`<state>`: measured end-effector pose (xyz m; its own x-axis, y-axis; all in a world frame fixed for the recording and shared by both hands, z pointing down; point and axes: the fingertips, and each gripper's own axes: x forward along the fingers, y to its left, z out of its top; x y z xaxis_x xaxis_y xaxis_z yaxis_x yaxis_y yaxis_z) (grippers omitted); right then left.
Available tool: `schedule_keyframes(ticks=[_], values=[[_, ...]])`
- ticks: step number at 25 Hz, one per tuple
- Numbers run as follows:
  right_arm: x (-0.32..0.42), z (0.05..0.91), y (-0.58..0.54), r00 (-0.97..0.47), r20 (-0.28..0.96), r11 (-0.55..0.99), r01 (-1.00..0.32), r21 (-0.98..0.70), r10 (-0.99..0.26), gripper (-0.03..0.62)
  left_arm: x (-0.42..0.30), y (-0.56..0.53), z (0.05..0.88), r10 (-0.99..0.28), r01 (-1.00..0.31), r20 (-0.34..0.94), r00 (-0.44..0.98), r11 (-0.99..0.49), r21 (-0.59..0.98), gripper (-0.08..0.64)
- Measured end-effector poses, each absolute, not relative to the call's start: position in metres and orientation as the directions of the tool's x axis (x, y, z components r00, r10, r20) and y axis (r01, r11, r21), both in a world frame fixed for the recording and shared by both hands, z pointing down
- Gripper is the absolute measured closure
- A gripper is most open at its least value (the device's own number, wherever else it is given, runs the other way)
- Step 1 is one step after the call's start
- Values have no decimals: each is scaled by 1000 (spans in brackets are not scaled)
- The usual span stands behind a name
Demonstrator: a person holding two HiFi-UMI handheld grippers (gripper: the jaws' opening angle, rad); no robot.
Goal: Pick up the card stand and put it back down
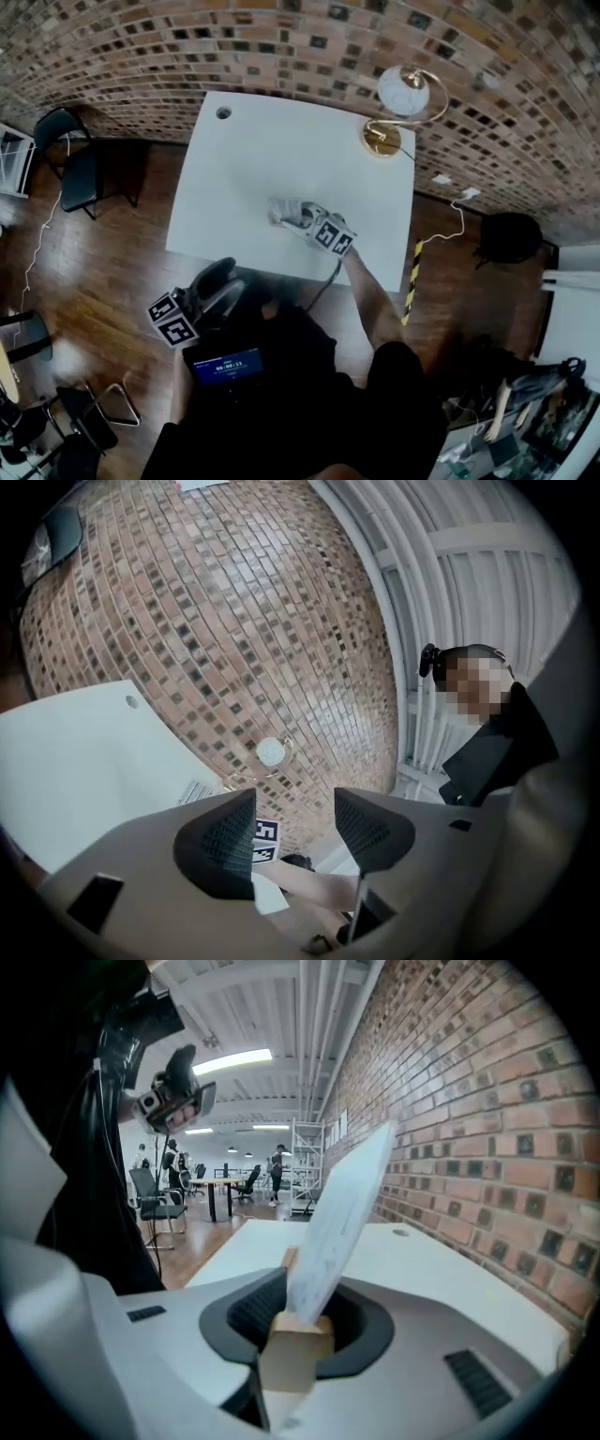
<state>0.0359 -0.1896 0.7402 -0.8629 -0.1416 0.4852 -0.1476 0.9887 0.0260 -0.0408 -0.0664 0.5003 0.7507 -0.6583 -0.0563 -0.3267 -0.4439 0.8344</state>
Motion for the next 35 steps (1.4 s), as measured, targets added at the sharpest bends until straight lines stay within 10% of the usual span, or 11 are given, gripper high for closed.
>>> schedule_keyframes(ticks=[20,24,35], values=[[14,807,-201,-799,586,989,-80,120,-136,440,-65,-64,507,-666,-328,-44,745,-422,845,305],[20,796,-206,-807,562,983,-151,102,-183,293,-62,-65,508,-655,-324,-41,754,-426,845,306],[166,688,-201,-733,281,733,-668,-127,-620,315,-37,-67,500,-642,-314,-62,764,-455,834,305]])
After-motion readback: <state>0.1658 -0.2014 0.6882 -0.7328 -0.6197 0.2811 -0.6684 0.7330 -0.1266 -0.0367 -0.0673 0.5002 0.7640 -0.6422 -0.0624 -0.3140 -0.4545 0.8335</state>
